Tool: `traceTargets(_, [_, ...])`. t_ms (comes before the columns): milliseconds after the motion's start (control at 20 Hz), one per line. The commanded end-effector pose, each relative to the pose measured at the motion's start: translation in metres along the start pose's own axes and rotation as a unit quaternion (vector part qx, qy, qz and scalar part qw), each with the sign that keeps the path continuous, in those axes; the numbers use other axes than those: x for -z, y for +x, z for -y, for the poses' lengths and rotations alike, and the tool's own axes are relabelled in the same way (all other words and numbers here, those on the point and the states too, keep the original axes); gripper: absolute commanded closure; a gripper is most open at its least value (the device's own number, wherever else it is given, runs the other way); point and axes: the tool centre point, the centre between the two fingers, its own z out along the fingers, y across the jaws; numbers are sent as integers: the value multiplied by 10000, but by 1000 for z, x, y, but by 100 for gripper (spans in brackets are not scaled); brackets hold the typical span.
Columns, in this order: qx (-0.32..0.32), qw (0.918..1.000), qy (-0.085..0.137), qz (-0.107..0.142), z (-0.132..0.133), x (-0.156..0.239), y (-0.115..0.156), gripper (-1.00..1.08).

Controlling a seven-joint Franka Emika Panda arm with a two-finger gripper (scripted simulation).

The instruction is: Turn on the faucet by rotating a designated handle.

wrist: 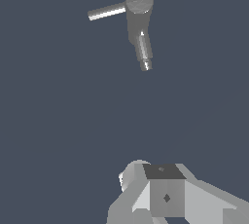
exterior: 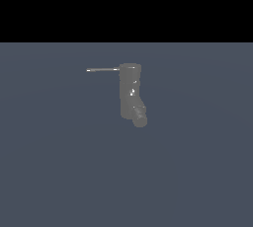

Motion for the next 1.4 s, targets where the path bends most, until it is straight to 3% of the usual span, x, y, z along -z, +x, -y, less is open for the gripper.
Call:
traceTargets(0, [0,10000,0,0,0,0,0,108])
traceTargets(800, [-661,9978,-22,-22,31,-29,19,108])
traceTargets(1350, [-1754,9845,-53,-59,77,-79,61,108])
